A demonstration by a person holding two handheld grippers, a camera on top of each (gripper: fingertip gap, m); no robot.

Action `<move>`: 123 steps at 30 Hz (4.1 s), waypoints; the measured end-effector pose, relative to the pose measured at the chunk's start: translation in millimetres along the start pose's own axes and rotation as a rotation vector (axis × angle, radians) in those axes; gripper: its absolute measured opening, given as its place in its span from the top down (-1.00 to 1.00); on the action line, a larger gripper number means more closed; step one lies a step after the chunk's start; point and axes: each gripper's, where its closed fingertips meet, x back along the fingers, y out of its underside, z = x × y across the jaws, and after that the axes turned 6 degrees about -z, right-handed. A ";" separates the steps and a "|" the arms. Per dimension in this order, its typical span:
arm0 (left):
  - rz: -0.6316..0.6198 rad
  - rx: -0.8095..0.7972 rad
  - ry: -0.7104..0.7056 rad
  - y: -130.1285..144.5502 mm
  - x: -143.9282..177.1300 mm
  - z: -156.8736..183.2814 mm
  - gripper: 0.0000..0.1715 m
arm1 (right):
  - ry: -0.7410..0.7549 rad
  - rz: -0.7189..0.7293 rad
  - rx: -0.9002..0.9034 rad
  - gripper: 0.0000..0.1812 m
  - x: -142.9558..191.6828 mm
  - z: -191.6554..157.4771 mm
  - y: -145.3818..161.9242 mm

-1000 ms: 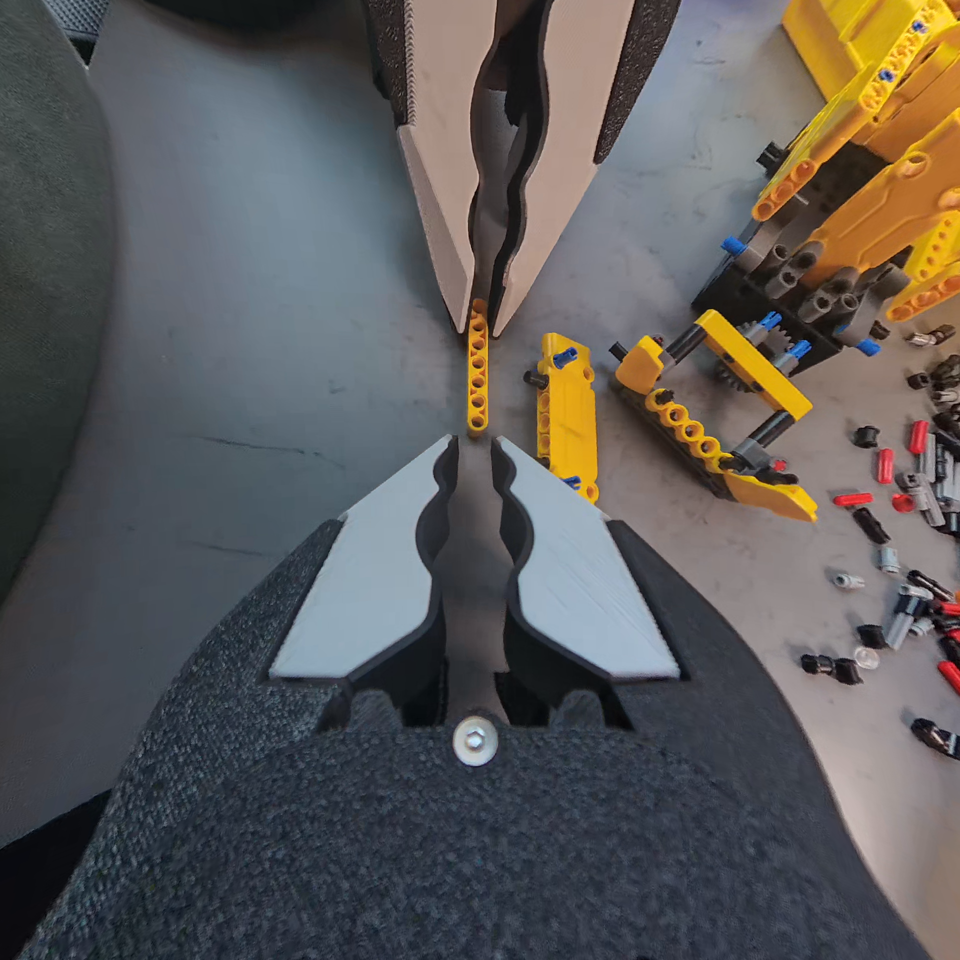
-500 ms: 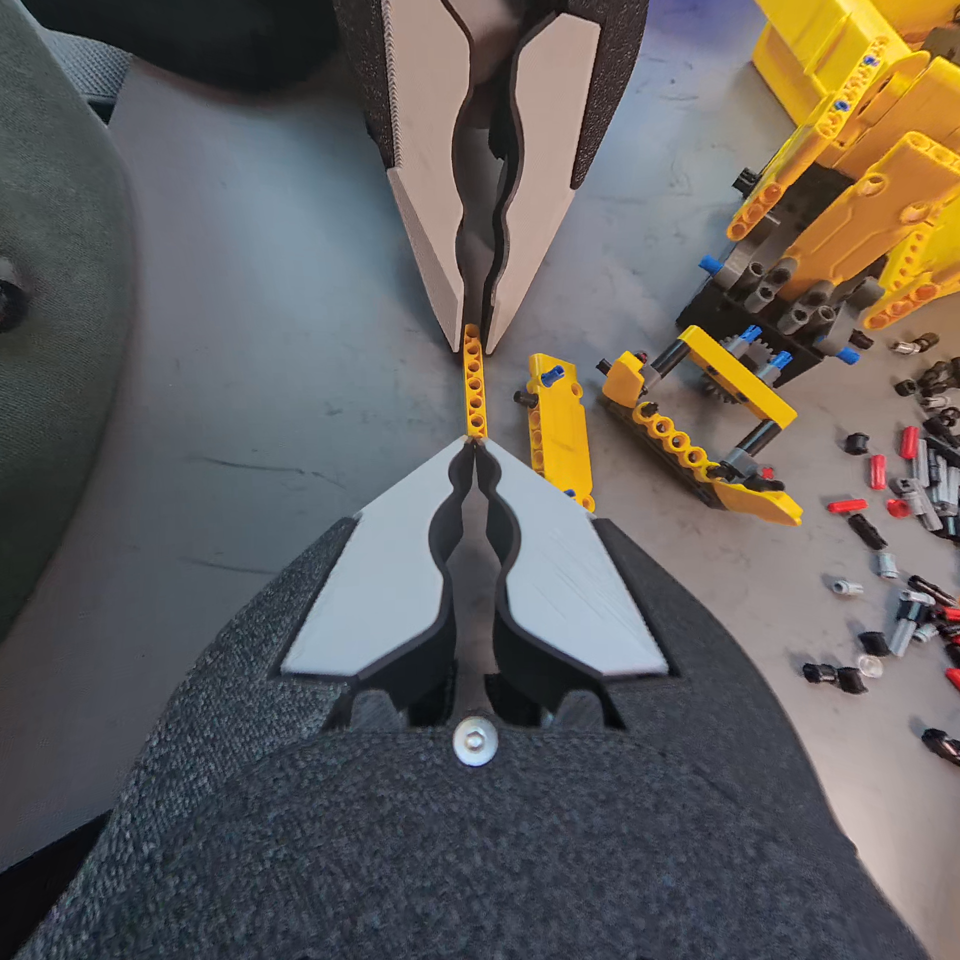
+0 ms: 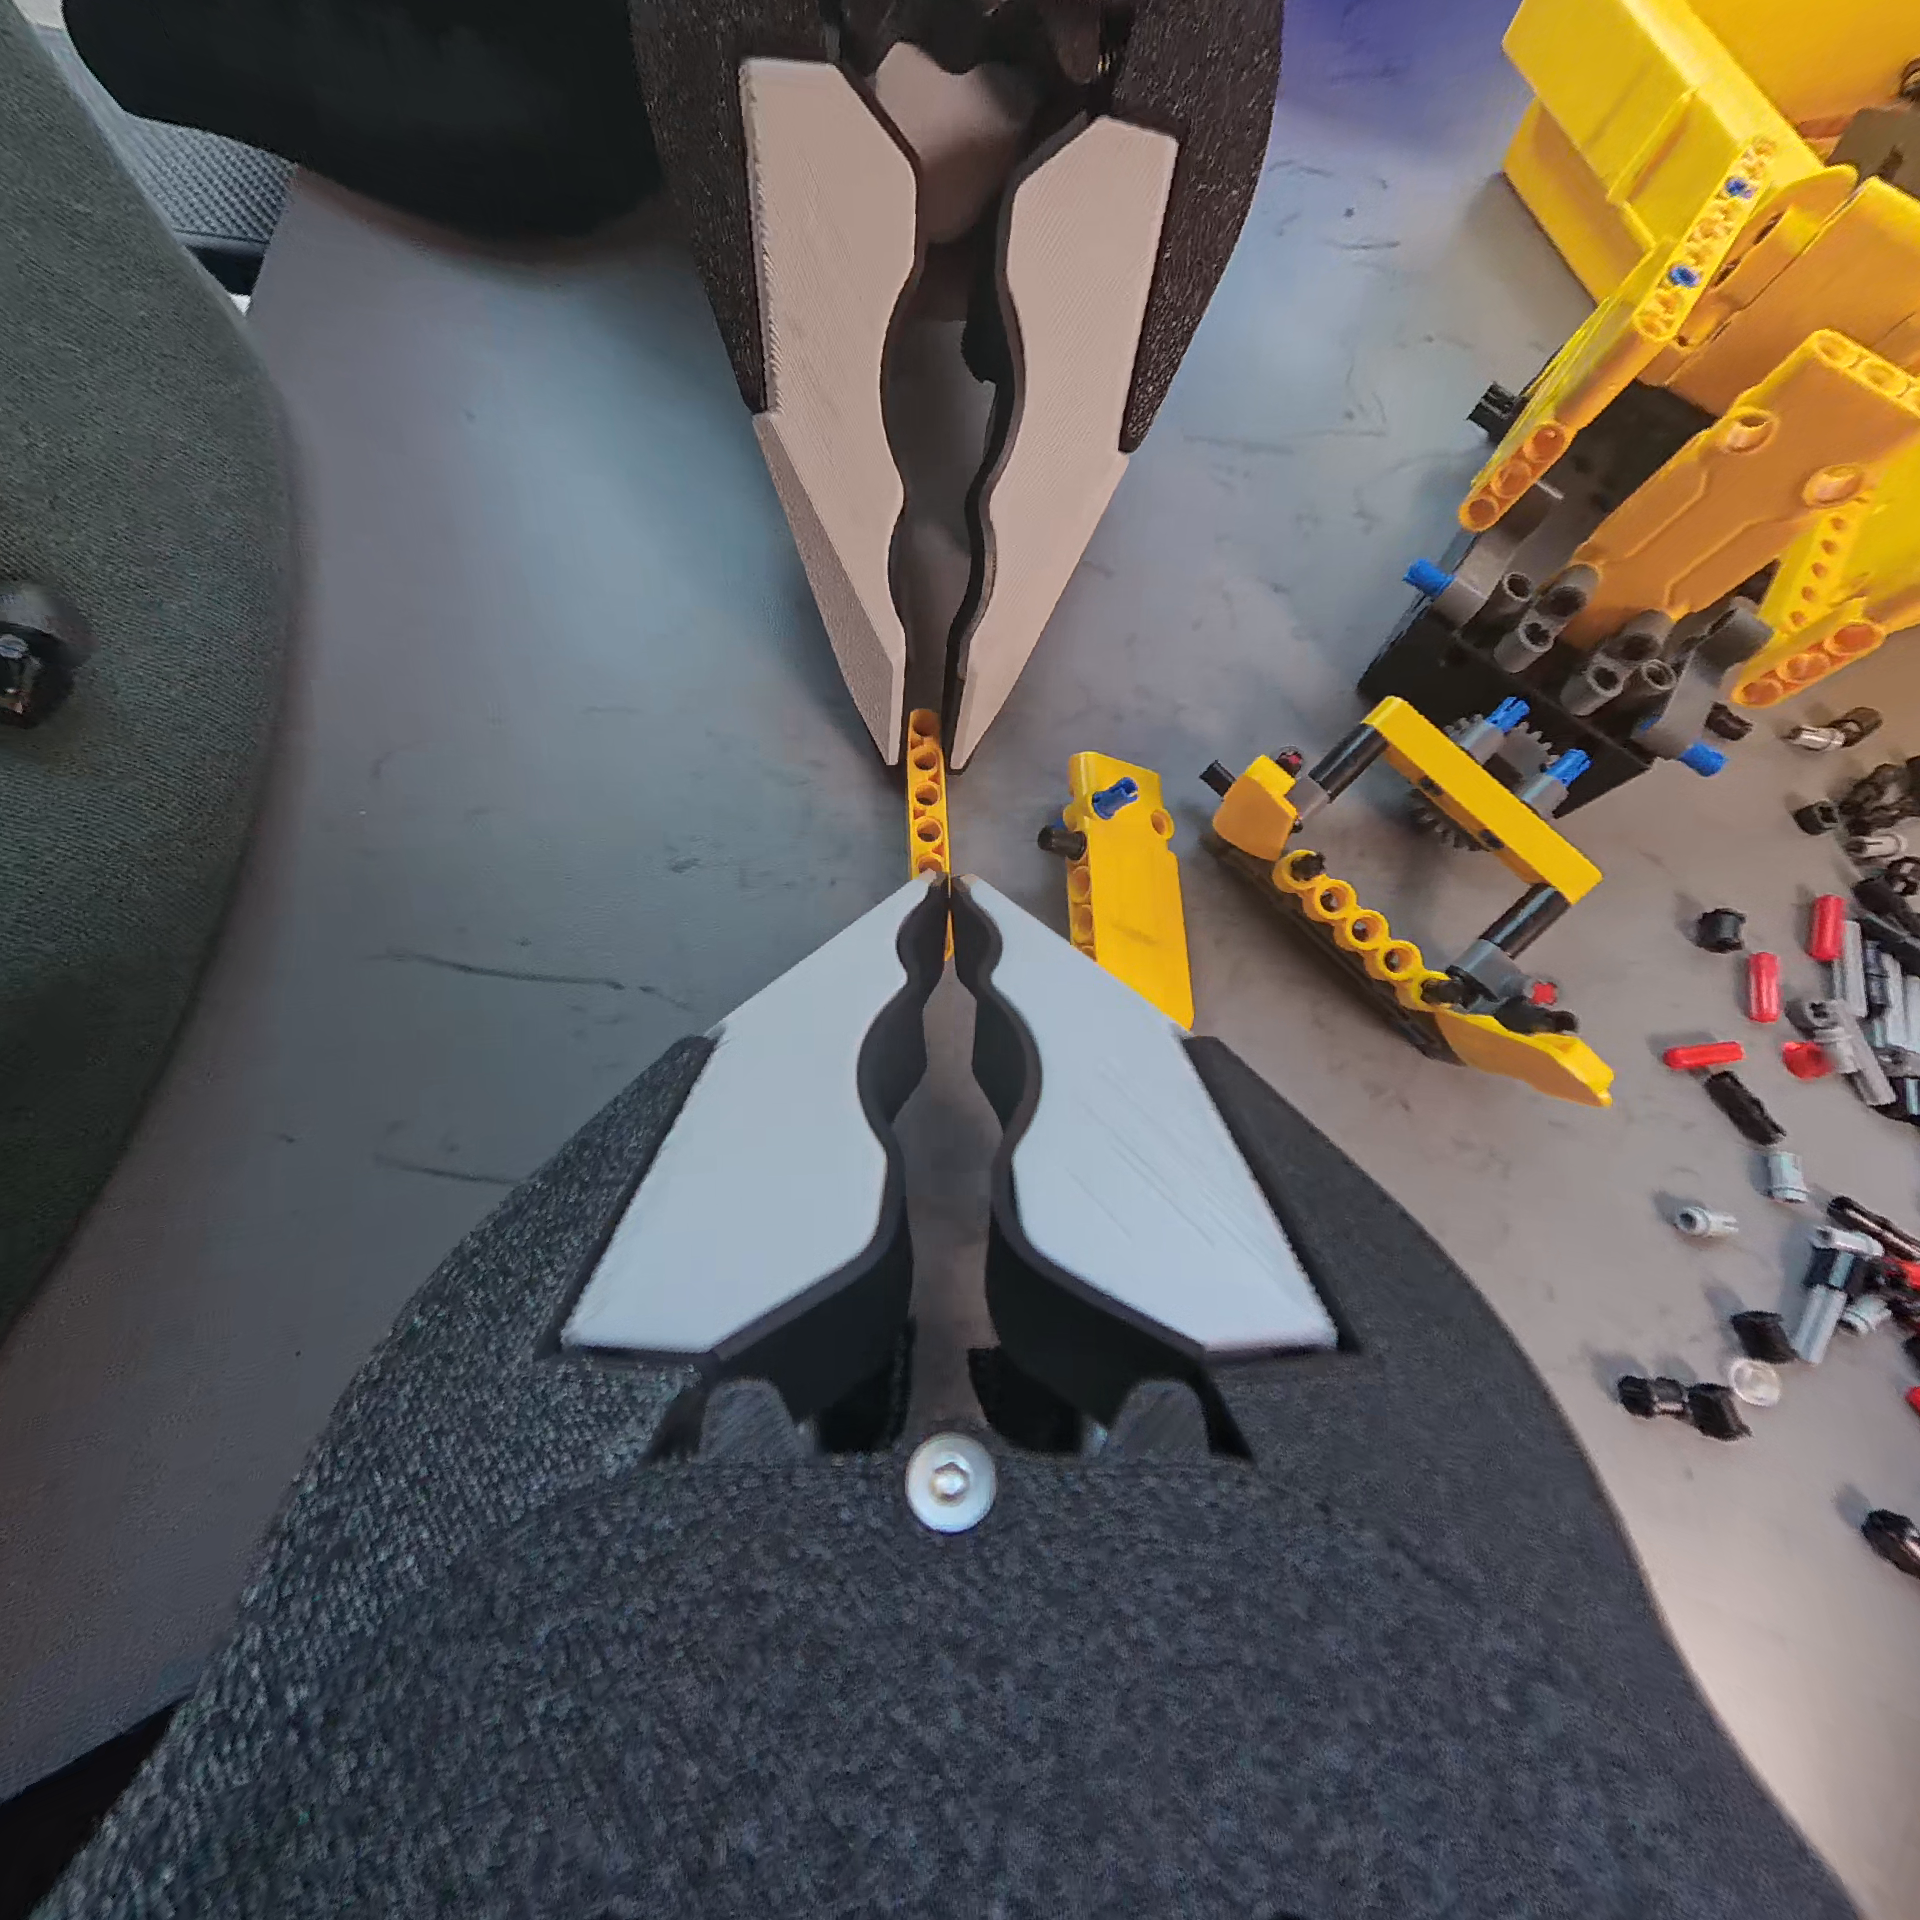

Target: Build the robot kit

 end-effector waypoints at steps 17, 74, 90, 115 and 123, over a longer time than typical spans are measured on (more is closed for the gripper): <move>0.002 0.005 0.010 -1.0 -0.6 1.0 0.92 | -0.012 -0.004 0.020 1.00 -10.8 -4.2 -7.3; -0.002 -0.001 -0.007 1.4 1.2 -1.4 0.92 | -0.037 -0.075 0.010 0.84 -2.4 -7.2 11.5; 0.001 0.003 -0.005 0.9 0.5 -1.2 0.92 | -0.029 -0.078 -0.017 0.92 0.3 -2.4 16.2; 0.319 0.017 -0.088 -40.8 35.6 -17.1 0.80 | -0.017 0.032 -0.049 0.82 19.0 6.1 8.1; 0.713 0.167 -0.419 -57.5 122.2 -78.3 0.64 | 0.216 0.457 -0.222 0.64 75.6 62.2 -40.2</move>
